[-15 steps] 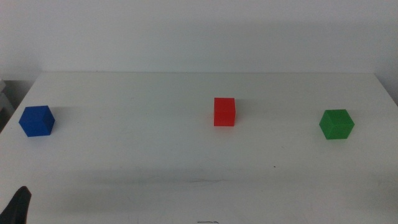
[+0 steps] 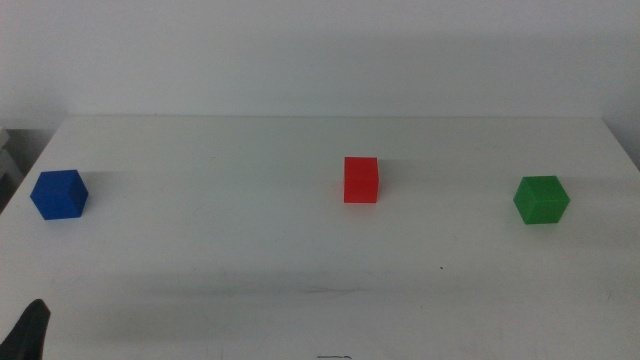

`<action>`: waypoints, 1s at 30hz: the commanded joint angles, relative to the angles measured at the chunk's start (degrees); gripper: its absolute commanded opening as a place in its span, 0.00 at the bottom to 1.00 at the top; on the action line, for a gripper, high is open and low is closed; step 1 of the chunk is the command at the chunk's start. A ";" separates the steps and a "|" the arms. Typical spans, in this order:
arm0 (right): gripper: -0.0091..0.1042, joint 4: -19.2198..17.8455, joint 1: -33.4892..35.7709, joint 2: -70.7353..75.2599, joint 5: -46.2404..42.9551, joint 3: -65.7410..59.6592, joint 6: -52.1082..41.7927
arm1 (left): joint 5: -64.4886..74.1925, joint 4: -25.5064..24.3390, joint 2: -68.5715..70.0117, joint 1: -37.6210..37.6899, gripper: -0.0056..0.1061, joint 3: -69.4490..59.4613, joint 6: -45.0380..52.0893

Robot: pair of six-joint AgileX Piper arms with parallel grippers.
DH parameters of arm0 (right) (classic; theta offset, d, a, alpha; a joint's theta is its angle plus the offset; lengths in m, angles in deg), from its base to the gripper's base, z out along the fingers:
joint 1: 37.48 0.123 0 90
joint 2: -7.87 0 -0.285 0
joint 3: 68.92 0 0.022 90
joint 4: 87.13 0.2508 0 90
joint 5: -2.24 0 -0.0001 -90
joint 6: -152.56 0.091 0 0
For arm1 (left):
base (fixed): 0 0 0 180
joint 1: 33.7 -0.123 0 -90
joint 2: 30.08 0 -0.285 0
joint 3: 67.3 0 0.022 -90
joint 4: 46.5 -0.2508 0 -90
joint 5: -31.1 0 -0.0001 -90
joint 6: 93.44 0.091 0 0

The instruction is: Stack red cubes first, then green, then blue cubes in a specific spot.

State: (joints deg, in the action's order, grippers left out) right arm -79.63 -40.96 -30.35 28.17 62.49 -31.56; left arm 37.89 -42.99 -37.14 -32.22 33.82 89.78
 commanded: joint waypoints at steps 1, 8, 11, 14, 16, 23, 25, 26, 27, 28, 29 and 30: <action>0.91 1.86 -0.18 -6.63 6.53 8.58 -0.47 | -4.22 0.53 1.15 0.39 0.89 0.15 -0.11; 0.91 3.32 -0.18 -15.89 13.21 15.04 -0.47 | -4.22 0.53 1.15 0.39 0.89 0.15 -0.11; 0.91 4.12 -0.18 -18.12 13.16 15.04 -0.11 | -4.22 0.53 1.15 0.39 0.89 0.15 -0.11; 0.91 5.34 -0.18 -19.71 12.95 15.04 -0.18 | -4.22 0.53 1.15 0.39 0.89 0.15 -0.11; 0.91 5.91 -0.18 -20.30 12.83 15.04 -0.22 | -4.22 0.53 1.15 0.39 0.89 0.15 -0.11; 0.91 7.64 0.59 -23.39 12.58 19.05 -2.35 | -4.22 0.53 1.15 0.39 0.89 0.15 -0.11; 0.91 7.55 2.18 -25.93 13.65 21.75 -1.72 | -4.22 0.53 1.15 0.39 0.89 0.15 -0.11; 0.91 7.26 3.43 -27.70 14.02 23.34 -1.15 | -4.22 0.53 1.15 0.39 0.89 0.15 -0.11; 0.91 6.73 4.92 -29.66 14.02 24.95 -0.33 | -4.22 0.53 1.15 0.39 0.89 0.15 -0.11; 0.91 6.12 6.59 -31.83 14.08 26.64 0.80 | -4.22 0.53 1.15 0.39 0.89 0.15 -0.11; 0.91 5.10 8.46 -34.10 14.15 28.36 2.15 | -4.22 0.53 1.15 0.39 0.89 0.15 -0.11; 0.91 4.12 10.44 -36.52 14.15 30.17 4.12 | -4.22 0.53 1.15 0.39 0.89 0.15 -0.11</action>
State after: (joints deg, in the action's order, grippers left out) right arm -74.34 -33.10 -64.24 44.74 88.39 -29.73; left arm 37.89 -42.99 -37.14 -32.22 33.82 89.78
